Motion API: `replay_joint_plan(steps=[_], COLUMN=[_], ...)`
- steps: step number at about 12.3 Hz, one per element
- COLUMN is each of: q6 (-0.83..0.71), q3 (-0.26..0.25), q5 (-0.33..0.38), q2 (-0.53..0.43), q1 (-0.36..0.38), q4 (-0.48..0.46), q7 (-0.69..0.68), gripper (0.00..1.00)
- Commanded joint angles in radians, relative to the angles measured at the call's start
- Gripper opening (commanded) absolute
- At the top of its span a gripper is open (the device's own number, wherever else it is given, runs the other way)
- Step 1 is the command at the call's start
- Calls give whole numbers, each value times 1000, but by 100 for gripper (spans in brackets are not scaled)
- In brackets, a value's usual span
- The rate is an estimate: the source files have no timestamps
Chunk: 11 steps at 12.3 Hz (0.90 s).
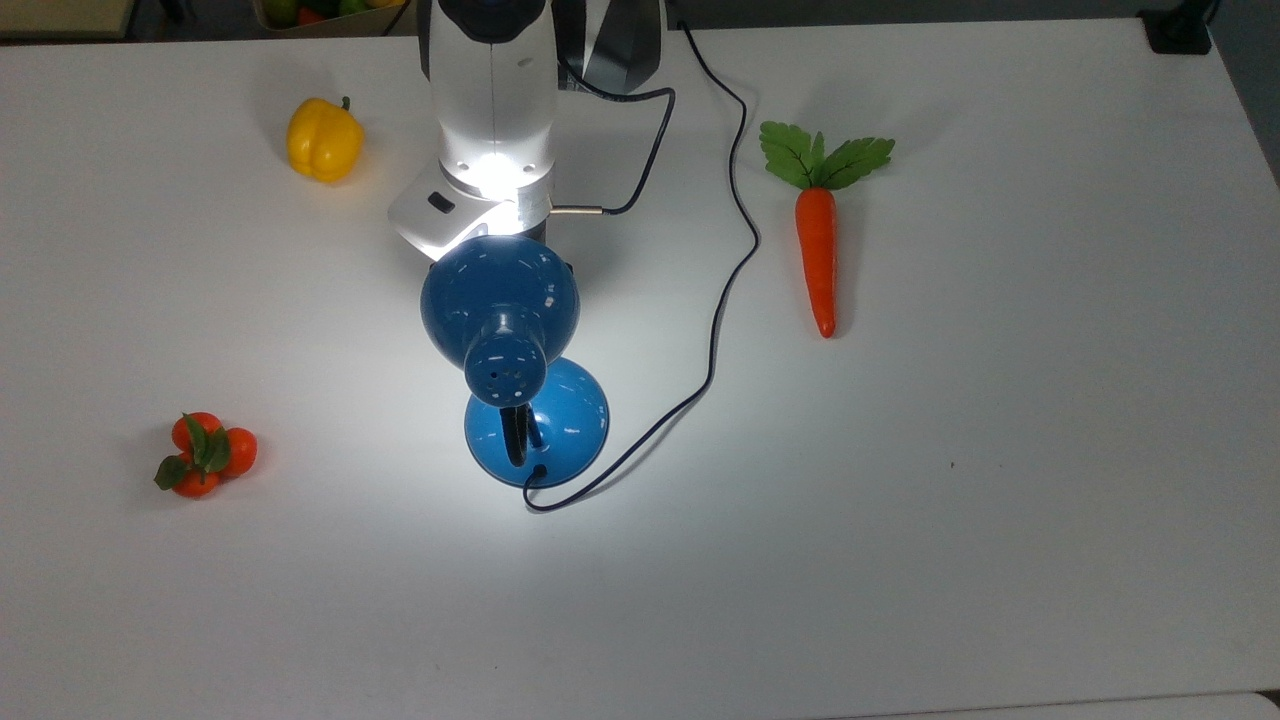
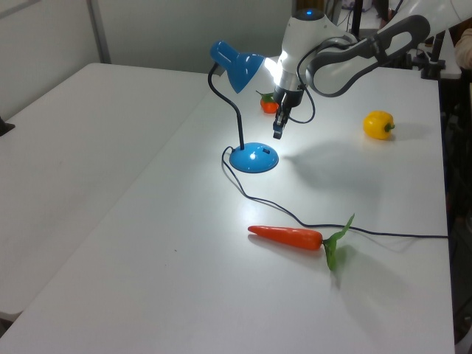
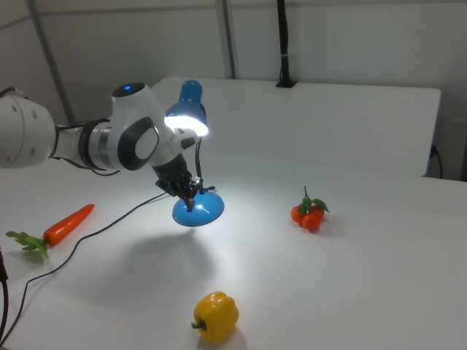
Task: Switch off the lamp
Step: 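Press down on the switch on the lamp base with the gripper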
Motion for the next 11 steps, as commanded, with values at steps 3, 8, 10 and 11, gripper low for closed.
replay_joint_plan(steps=[3,8,10,11], q6=[73,76,96,112], q3=[-2,-2,-2,-2], q5=[10,10,10,10], q2=[31,51,57,59], q1=[22,22,23,23], q4=[-6,-1,0,-1], q7=[-2,-1,-1,5], gripper=[0,0,0,0])
